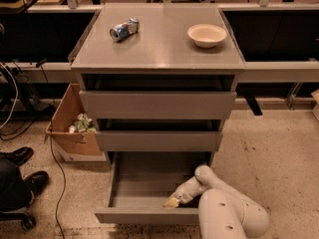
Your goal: Open bottom drawer
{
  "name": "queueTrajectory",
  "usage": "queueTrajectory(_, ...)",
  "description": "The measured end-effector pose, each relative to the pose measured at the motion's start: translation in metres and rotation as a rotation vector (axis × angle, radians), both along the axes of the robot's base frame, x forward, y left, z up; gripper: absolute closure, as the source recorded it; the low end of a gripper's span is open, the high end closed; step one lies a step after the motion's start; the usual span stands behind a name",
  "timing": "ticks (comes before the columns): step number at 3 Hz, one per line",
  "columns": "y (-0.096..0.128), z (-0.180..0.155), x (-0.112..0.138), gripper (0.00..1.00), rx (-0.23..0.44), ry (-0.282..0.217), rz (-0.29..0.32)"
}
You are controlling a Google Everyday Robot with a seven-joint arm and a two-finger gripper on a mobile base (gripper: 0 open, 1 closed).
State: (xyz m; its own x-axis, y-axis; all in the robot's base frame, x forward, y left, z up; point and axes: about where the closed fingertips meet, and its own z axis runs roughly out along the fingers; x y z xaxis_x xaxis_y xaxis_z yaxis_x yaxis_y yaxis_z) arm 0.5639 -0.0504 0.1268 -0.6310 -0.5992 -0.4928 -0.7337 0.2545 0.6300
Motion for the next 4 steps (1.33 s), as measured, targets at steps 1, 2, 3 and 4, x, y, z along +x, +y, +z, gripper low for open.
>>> queueTrajectory(1, 0.006, 0.006, -0.013, 1.0, 0.048, 0.004, 0.037)
queueTrajectory(2, 0.012, 0.008, -0.028, 1.0, 0.077, 0.012, 0.069)
queueTrajectory(3, 0.009, 0.034, -0.039, 1.0, 0.129, -0.077, 0.126)
queueTrajectory(4, 0.012, 0.04, -0.05, 1.0, 0.145, -0.087, 0.155)
